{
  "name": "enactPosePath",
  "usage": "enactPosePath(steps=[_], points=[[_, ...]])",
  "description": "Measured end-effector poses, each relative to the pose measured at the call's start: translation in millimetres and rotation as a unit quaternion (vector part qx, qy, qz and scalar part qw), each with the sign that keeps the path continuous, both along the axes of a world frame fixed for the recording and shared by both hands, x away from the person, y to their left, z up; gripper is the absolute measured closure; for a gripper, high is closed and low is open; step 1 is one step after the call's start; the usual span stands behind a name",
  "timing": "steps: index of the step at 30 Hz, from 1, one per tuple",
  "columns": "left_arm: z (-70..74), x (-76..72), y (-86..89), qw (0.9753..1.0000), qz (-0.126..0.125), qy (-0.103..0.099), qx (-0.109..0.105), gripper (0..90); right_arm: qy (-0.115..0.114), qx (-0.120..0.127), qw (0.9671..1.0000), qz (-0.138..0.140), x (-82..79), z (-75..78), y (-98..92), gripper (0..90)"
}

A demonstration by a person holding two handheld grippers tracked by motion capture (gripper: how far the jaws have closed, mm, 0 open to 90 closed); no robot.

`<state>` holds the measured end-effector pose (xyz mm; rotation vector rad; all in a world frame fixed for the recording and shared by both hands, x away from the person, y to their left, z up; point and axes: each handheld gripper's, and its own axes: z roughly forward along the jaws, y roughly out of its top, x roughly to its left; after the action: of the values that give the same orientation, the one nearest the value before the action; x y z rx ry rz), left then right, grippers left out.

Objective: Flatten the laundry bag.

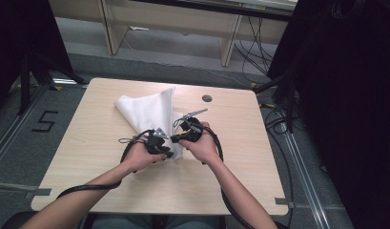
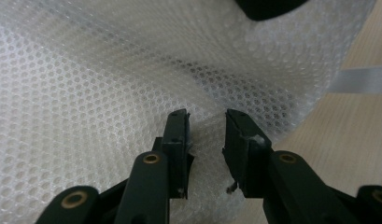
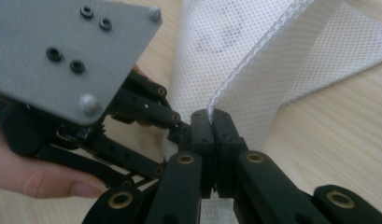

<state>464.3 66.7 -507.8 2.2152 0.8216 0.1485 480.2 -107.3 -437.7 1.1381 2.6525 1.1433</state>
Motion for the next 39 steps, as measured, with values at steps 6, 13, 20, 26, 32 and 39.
enactPosePath(steps=[6,13,20,26,32,39], points=[[-2.3,0.7,10.3,0.9993,0.021,0.016,-0.028,66.9,0.015,-0.010,0.9998,0.007,-0.8,-3.6,-0.7,90.0],[-0.2,6.7,34.1,0.9965,0.059,0.030,-0.051,66.7,0.004,-0.029,0.9988,0.039,-1.9,-9.1,2.6,90.0],[15.5,11.9,57.3,0.9961,0.086,-0.004,-0.021,66.8,0.004,-0.032,0.9987,0.039,0.1,-10.0,0.1,90.0],[11.4,13.9,53.2,0.9971,0.074,0.017,0.007,65.7,-0.006,-0.046,0.9981,0.041,-0.1,1.2,-5.8,90.0],[7.4,3.0,30.1,0.9988,0.020,0.040,0.020,65.6,-0.018,-0.041,0.9988,0.018,1.6,6.9,-14.9,90.0],[17.7,4.4,22.5,0.9982,0.024,0.049,-0.025,64.5,-0.046,-0.038,0.9971,0.047,-6.2,14.9,-19.4,90.0]])
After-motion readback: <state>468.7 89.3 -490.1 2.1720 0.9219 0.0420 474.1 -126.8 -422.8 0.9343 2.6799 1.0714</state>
